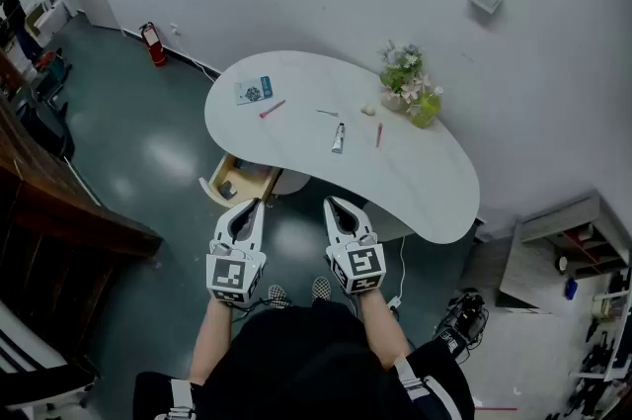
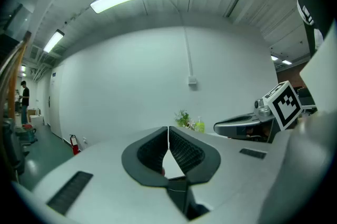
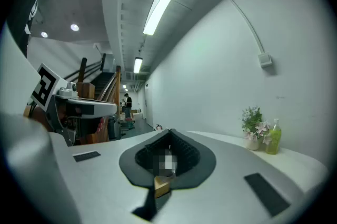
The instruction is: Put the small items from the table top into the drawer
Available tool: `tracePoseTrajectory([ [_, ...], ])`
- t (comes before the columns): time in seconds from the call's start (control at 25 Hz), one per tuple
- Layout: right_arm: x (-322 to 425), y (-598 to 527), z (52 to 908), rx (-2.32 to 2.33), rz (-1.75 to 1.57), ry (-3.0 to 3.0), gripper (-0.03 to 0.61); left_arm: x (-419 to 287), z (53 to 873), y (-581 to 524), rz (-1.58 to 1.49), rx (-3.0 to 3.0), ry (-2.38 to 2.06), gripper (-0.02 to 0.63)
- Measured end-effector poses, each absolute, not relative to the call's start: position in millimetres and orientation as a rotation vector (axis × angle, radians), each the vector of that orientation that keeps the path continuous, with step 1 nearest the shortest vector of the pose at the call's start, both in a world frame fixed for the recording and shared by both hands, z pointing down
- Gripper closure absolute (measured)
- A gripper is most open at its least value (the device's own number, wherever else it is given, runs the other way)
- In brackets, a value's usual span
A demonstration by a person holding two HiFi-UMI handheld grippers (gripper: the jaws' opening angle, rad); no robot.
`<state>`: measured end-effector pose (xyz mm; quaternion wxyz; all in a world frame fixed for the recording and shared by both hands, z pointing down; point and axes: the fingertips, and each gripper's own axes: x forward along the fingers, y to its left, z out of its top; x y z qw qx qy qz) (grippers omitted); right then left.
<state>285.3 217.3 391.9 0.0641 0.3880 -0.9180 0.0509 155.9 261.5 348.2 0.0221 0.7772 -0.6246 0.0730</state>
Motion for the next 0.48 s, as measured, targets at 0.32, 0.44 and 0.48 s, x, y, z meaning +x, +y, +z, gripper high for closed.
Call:
tracePoseTrajectory([
  [0.32, 279, 220, 395, 1.217, 0.182, -2.762, 0.548, 142, 354, 265, 0.217, 2.422, -1.908, 0.592],
  [0.44, 278, 222, 399, 1.253, 0.180, -2.732, 0.548, 139, 360, 269, 0.230, 2.445, -1.876, 0.592],
  [0.48, 277, 223, 400, 1.263, 0.180, -2.723, 0.548, 138, 362, 271, 0.225, 2.450, -1.863, 0.592],
])
